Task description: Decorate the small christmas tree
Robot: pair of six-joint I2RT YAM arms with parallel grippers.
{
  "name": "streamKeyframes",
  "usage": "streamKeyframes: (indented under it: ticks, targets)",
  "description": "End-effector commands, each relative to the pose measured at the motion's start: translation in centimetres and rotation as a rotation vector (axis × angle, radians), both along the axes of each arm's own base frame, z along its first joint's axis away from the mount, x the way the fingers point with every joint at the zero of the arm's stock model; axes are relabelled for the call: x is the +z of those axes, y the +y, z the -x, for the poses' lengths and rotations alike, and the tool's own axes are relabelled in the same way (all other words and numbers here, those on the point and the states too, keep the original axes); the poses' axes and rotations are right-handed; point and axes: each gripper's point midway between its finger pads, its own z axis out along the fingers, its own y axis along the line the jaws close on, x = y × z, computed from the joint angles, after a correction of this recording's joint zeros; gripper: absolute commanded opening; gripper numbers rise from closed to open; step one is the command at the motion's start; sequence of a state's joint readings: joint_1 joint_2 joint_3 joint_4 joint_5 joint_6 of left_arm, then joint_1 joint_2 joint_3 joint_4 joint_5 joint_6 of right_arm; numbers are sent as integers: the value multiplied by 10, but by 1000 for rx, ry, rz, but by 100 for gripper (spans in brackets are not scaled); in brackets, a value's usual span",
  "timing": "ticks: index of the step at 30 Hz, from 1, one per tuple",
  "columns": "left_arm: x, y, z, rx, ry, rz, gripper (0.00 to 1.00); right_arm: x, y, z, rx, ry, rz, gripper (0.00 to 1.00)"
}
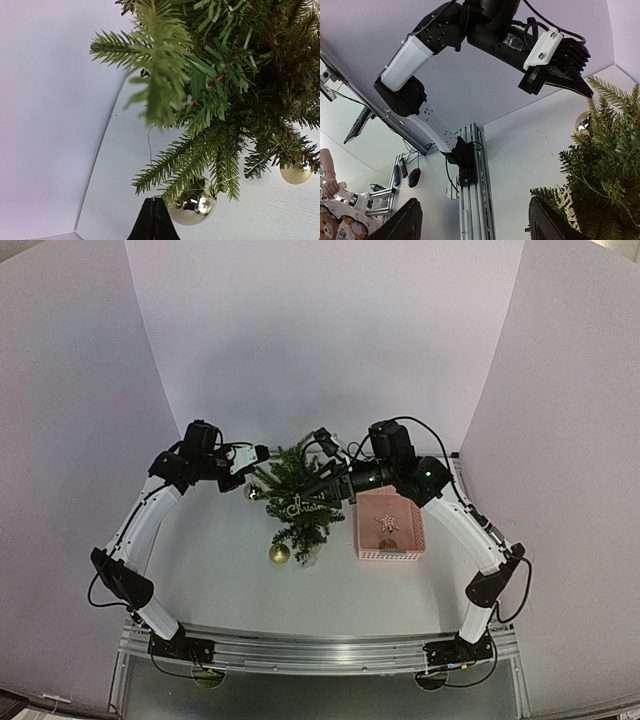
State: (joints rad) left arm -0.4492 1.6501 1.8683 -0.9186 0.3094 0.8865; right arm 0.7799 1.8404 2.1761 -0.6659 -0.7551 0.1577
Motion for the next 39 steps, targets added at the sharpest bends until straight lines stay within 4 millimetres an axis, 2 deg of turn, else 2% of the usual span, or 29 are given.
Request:
streamKeyframes:
  ticks: [1, 5, 11, 14, 20, 26, 32, 39]
  targets:
    - [14, 9, 8, 9, -41, -21, 0, 22, -7, 6, -1, -57, -45, 71]
    - [16, 15, 1, 34, -68, -50, 0, 21, -7, 6, -2, -57, -42, 71]
    - [24, 8, 10, 16, -26, 5, 0, 20, -6, 6, 1, -53, -41, 71]
    - [20, 9, 13, 16, -4, -3, 0, 20, -7, 6, -2, -58, -41, 71]
    - [27, 10, 14, 20, -5, 0, 0, 20, -8, 6, -3, -56, -40, 71]
    - [22, 2, 20, -2, 43, 35, 0, 23, -7, 6, 0, -68, -46, 72]
    - [24, -9, 14, 10, 69, 81, 0, 27, -9, 7, -4, -80, -53, 72]
    - [22, -14, 22, 13, 140, 119, 0, 21, -10, 6, -11, -71, -39, 73]
